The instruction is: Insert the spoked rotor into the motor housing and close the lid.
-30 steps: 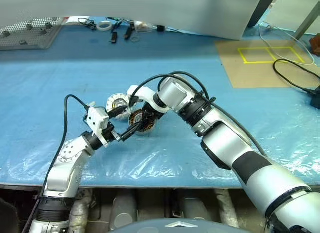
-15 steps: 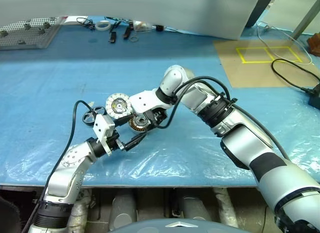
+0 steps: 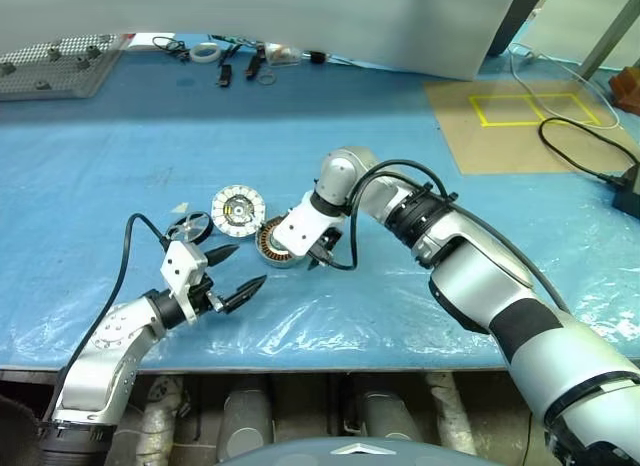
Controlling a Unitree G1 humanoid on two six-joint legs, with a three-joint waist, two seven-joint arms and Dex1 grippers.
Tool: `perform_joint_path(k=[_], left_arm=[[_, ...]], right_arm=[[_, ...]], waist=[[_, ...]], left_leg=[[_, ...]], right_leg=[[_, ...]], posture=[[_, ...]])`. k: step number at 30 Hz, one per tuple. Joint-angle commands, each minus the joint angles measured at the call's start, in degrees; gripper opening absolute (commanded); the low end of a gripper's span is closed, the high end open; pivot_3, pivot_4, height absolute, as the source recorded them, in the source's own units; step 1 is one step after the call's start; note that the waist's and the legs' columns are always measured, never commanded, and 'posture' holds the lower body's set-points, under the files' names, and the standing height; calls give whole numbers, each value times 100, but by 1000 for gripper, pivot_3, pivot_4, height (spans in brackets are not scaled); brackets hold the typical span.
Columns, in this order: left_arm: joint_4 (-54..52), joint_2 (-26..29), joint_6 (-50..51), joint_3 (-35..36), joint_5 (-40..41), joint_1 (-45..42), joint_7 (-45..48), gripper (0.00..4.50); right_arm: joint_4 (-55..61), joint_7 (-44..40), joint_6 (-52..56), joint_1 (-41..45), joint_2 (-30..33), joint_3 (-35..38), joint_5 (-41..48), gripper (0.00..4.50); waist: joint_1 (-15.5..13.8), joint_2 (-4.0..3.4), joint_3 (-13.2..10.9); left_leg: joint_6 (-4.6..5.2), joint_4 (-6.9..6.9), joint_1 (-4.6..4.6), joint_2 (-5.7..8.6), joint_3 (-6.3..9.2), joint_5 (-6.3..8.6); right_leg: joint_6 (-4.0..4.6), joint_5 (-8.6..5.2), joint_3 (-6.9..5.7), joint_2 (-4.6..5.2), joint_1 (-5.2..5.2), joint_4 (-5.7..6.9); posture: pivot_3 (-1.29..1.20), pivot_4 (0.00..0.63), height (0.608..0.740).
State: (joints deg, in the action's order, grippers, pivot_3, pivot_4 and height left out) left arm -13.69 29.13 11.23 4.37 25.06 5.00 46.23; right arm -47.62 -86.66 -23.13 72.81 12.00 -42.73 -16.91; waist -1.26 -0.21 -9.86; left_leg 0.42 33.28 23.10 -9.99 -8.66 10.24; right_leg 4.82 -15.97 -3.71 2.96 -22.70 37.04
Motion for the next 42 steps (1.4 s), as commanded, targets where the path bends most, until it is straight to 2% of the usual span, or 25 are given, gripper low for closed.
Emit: perform_joint_path(k=[1,4,10,15,30,42], left_arm=[[-223,15,-43,73,64,15,10,4500],[-227,-55,-36,-1,33,-46,-52,4500],[-214,-138,-34,16,31,-121,-118,4500],[-247,-99,-22,46,28,-73,-90,4500],[-322,-165,-1,-33,-16,22,-182,4500],[-346,-203,1,-121,-58,37,-196,4500]], right_arm=[[150,-336,-31,158,20,278,194,3319],[39,-265,-115,123,1,266,72,3319],[-969,802,-386,304,-289,140,-603,3319],[-1523,1231,-558,500,-478,185,-892,3319],[-1524,780,-965,600,-598,353,-796,3319],[-1670,993,-907,753,-714,480,-928,3319]], waist=[[0,0,0],[1,0,0],[2,0,0],[17,-1,0],[21,-1,0],[9,-1,0]], left_leg=[[0,0,1,0,0,0],[1,0,2,0,0,0],[1,5,2,-2,0,0],[1,6,-4,-4,-1,0],[2,8,0,-6,-1,0],[2,10,2,-5,-1,0]], right_leg=[[0,0,0,0,0,0],[0,0,0,0,-1,0],[2,0,-1,0,-3,5],[7,-2,-1,0,-4,16],[7,-2,-1,-1,-7,18],[8,-2,-1,0,-9,20]], posture=[[0,150,740],[0,150,740],[0,150,740],[0,150,740],[0,150,740],[0,150,740]])
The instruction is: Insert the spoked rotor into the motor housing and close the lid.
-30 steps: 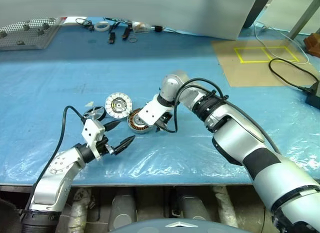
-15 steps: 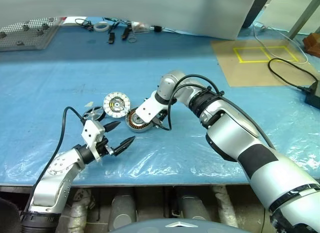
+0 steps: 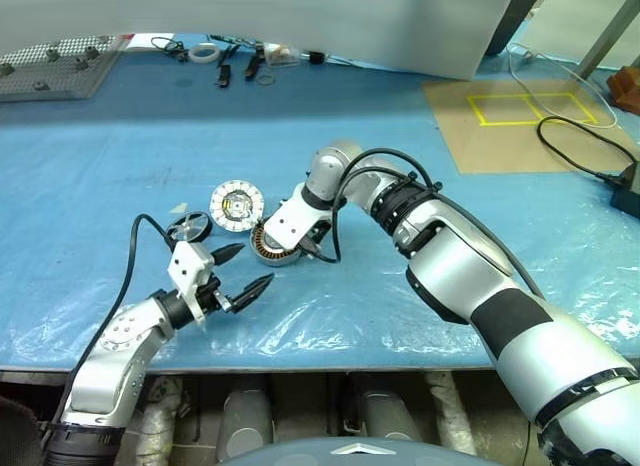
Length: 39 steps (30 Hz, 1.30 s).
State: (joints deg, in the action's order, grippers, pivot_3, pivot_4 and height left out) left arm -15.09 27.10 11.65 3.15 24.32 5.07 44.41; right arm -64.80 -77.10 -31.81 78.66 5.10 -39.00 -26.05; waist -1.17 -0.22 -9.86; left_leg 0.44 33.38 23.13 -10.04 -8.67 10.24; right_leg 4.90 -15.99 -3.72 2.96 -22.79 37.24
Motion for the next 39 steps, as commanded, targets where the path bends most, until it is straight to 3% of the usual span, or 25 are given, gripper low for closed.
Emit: perform_joint_path(k=[1,20,26,34,39], left_arm=[[-205,0,-41,-5,9,30,-16,4500],[-180,-4,-53,-3,-14,-7,-51,4500],[-157,-47,-77,-39,-35,-11,-72,4500],[-19,-92,-116,-78,-71,-146,-58,4500],[141,-134,-167,-150,-112,-288,0,4500]], right_arm=[[57,38,-51,124,-27,82,-38,3319],[-193,256,-25,-204,-105,-41,-477,3319],[-152,99,155,-225,-107,45,-419,1966],[138,-415,1619,-229,-285,432,-95,1954],[1159,-1427,3405,-393,-197,640,418,1954]], waist=[[0,0,0],[-1,0,0],[-11,2,1],[-19,0,0],[-45,0,0]], left_leg=[[0,0,0,0,0,0],[0,3,2,0,0,0],[0,8,-5,-1,1,0],[1,21,-8,-4,1,-1],[2,22,0,-4,2,-1]], right_leg=[[0,0,0,0,0,0],[0,0,0,0,-3,5],[0,0,0,0,5,9],[3,2,0,0,8,18],[3,2,-1,0,5,17]], posture=[[0,150,740],[0,150,740],[0,150,740],[0,150,740],[0,150,740]])
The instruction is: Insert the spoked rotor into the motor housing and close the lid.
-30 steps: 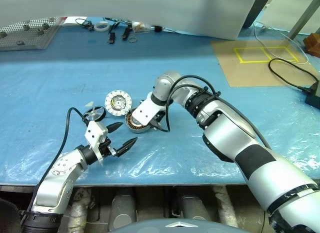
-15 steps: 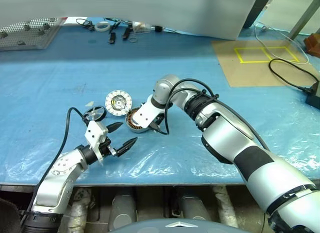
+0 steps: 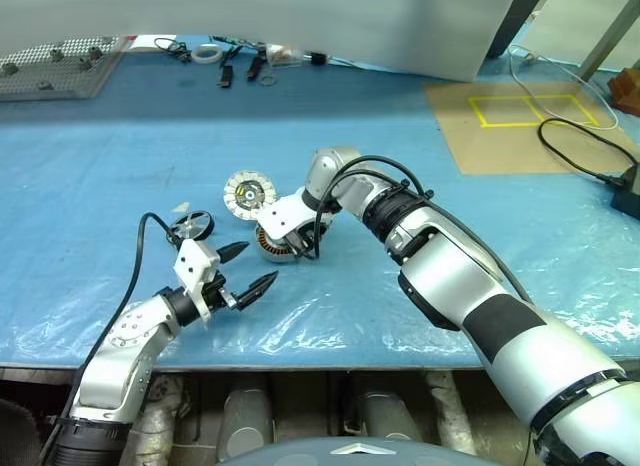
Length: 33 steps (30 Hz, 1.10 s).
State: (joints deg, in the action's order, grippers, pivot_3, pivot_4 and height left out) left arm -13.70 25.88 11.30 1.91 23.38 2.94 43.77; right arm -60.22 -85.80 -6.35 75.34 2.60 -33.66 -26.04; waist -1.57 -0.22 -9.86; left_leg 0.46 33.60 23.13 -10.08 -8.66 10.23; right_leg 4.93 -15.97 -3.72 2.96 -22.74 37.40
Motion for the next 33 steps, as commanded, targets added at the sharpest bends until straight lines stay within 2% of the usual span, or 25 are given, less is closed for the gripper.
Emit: perform_joint_path(k=[1,6,14,18,22,26,33], left_arm=[[34,-23,-139,-39,-20,-103,78,4500],[223,-49,-185,-103,-43,-251,202,4500],[432,-95,-244,-192,-59,-456,341,4500],[403,-56,-218,-186,-43,-420,393,4500],[350,8,-191,-100,-29,-383,402,4500],[249,38,-189,-82,-27,-249,369,4500],[132,22,-171,-88,-23,-157,274,4500]], right_arm=[[1062,-635,1219,-121,180,-36,618,1954],[2772,-670,2787,-315,994,-819,1585,1954],[3857,-670,3947,-553,1760,-1504,2139,1954],[3816,-615,4557,-603,1393,-1627,2057,1954],[3212,-384,5212,-550,829,-1806,1840,1954],[2523,-113,5211,-408,281,-1671,1680,1954],[1925,50,4653,-444,79,-1687,1287,1954]], waist=[[-17,0,0],[-95,1,-1],[-100,3,-1],[-62,4,-1],[-44,5,0],[-30,4,0],[-59,2,-1]], left_leg=[[0,-1,2,0,0,0],[0,-2,3,-1,1,0],[-2,-5,2,2,1,0],[-3,-11,-2,2,1,-1],[-8,-30,-29,0,0,-2],[-34,-53,-103,0,-2,14],[-43,-79,-207,5,-4,18]], right_leg=[[0,0,-1,0,-1,-1],[-2,1,-3,0,-5,0],[-3,2,-2,0,-4,-1],[-9,5,-1,0,-5,-1],[1,-1,1,-3,9,-1],[7,-6,2,-3,75,-25],[6,-9,12,-4,179,-59]], posture=[[0,150,740],[0,150,740],[0,150,740],[0,150,740],[0,150,740],[0,150,740],[0,150,740]])
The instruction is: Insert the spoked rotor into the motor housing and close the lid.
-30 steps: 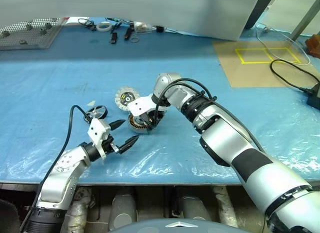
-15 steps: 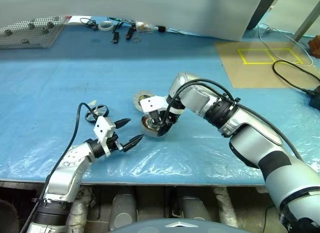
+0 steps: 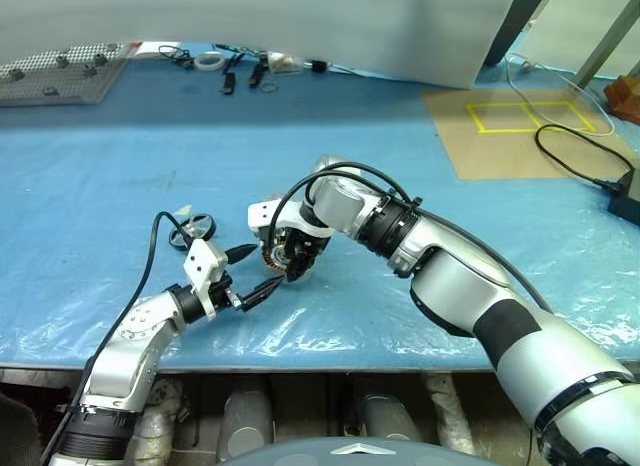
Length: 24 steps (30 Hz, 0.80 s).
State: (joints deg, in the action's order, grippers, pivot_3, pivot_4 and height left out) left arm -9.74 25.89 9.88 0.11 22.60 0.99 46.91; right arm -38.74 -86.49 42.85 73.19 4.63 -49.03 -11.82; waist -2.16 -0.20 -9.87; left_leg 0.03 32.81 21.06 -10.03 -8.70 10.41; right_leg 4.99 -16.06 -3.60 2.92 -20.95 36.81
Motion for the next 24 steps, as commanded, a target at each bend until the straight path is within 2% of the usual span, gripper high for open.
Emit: perform_joint_path(k=[1,9,10,12,15,24], left_arm=[[-273,23,-27,91,54,42,-47,4500],[-306,27,-28,87,52,59,-86,4500],[-308,29,-30,88,55,61,-89,4500],[-308,35,-31,88,57,59,-92,4500],[-308,42,-25,96,64,53,-90,4500],[-207,55,-31,88,55,-52,-47,4500]], right_arm=[[-250,114,-336,-245,-135,-152,-178,1954],[59,-90,-271,-493,-139,-152,-303,1954],[38,-55,-259,-515,-166,-122,-321,2455],[-39,-10,-188,-530,-248,-72,-334,2847],[-51,-211,52,-500,-348,-52,-294,3704],[489,-591,261,-279,-190,-75,-143,3704]], waist=[[1,0,1],[5,0,10],[7,0,11],[-7,-4,8],[-6,-6,12],[-30,-8,10]], left_leg=[[-3,-4,-8,1,0,-2],[-5,-8,-22,2,0,-3],[-5,-8,-23,2,-1,-3],[-5,-10,-19,2,-1,-3],[-5,-11,-7,4,-3,-4],[-6,-21,9,7,-3,-4]], right_leg=[[0,0,2,0,3,0],[0,0,7,-2,12,2],[0,0,7,-2,12,1],[-1,0,8,-2,9,0],[0,-1,10,-2,-2,-1],[-2,-1,10,-2,-14,-13]], posture=[[0,150,740],[0,150,740],[0,150,740],[0,150,740],[0,150,740],[0,150,740]])
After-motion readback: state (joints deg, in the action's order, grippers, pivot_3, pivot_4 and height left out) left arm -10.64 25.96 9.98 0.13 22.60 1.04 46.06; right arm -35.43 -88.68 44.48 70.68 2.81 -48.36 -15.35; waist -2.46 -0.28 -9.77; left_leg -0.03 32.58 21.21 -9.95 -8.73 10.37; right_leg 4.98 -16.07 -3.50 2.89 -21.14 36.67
